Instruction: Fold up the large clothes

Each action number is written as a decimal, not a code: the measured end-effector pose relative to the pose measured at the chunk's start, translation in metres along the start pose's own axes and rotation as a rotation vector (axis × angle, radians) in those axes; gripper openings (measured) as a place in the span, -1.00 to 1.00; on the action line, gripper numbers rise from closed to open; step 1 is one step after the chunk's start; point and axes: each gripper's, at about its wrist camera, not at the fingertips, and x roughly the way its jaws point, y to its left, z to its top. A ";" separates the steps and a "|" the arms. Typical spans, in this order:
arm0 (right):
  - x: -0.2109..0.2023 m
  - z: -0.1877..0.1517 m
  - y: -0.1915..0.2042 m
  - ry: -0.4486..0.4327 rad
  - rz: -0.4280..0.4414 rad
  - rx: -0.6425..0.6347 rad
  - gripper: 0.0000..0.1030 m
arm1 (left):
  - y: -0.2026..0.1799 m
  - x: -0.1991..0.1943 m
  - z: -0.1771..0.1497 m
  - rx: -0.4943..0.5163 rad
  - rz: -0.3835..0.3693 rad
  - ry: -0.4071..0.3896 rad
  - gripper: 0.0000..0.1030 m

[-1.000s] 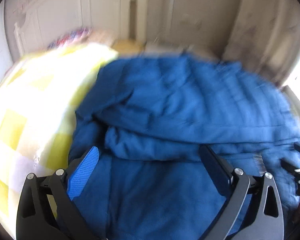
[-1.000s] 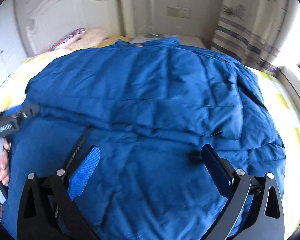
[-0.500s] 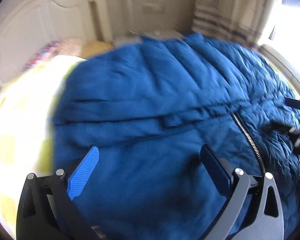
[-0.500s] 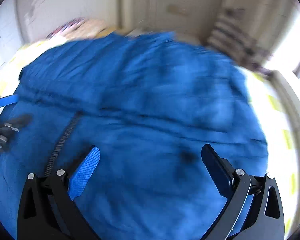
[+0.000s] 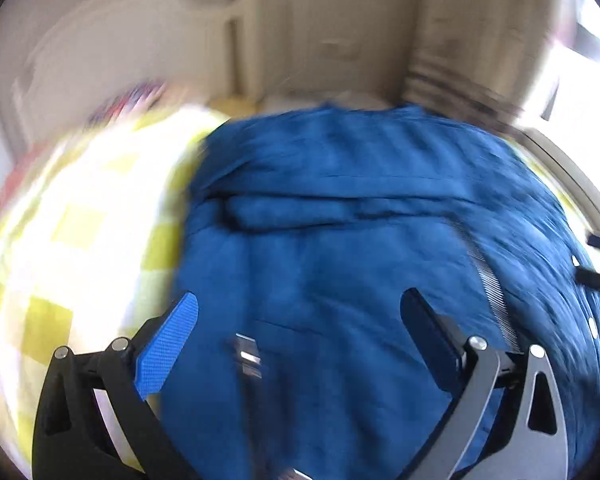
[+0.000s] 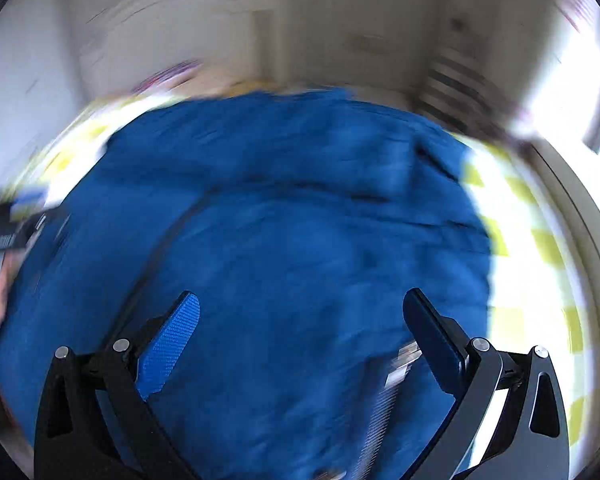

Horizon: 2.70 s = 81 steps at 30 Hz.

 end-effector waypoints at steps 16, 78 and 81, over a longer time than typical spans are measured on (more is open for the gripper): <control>-0.028 -0.085 -0.019 0.114 -0.073 0.020 0.90 | -0.008 -0.026 -0.086 0.054 0.064 0.123 0.96; -0.115 -0.208 -0.065 -0.014 -0.013 0.296 0.90 | 0.065 -0.128 -0.185 -0.177 -0.038 -0.013 0.95; -0.108 -0.207 -0.055 -0.033 0.000 0.263 0.87 | 0.084 -0.117 -0.190 -0.253 -0.045 0.014 0.95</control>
